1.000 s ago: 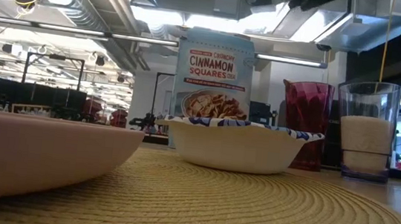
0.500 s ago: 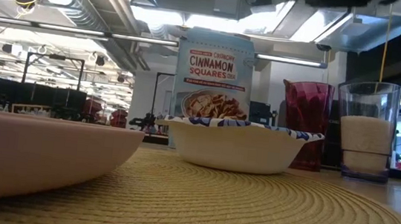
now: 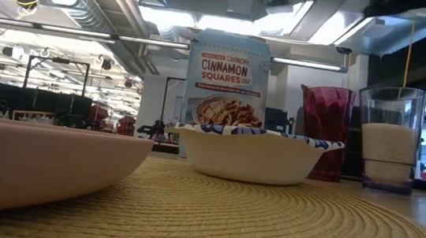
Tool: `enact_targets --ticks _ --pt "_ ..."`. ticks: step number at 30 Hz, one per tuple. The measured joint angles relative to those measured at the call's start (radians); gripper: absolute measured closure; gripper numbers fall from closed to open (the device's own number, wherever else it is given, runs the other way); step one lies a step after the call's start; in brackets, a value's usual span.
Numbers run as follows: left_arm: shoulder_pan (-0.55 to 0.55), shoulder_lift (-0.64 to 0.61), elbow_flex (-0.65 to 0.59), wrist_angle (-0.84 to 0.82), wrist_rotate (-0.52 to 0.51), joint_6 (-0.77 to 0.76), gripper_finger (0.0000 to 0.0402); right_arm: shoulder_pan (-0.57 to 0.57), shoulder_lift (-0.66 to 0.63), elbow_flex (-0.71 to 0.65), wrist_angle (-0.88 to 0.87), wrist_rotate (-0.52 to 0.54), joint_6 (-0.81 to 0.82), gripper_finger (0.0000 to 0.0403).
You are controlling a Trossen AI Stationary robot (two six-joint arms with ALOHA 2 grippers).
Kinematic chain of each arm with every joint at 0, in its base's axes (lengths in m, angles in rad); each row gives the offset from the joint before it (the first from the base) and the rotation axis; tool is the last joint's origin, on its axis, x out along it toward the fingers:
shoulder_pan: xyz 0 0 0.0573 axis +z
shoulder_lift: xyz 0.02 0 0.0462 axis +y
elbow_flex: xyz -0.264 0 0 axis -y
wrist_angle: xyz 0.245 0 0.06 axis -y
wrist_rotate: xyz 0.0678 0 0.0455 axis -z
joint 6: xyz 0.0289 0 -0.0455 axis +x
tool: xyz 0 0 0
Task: Arrange a breakfast setting
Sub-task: Put the apple on the pink plate
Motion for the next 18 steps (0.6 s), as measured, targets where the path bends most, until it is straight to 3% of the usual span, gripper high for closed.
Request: enact_targets --ticks 5,11,18 --pt "-0.001 -0.019 0.0 -0.064 -0.124 0.023 0.0237 0.093 0.009 0.068 -0.34 0.005 0.304 0.024" --pt "0.011 -0.022 -0.002 -0.065 -0.268 0.065 0.0237 0.194 0.009 0.076 -0.641 -0.074 0.702 0.024" --pt "0.064 -0.022 -0.002 -0.061 -0.282 0.059 0.0237 0.325 0.005 0.076 -0.699 -0.132 0.843 0.024"
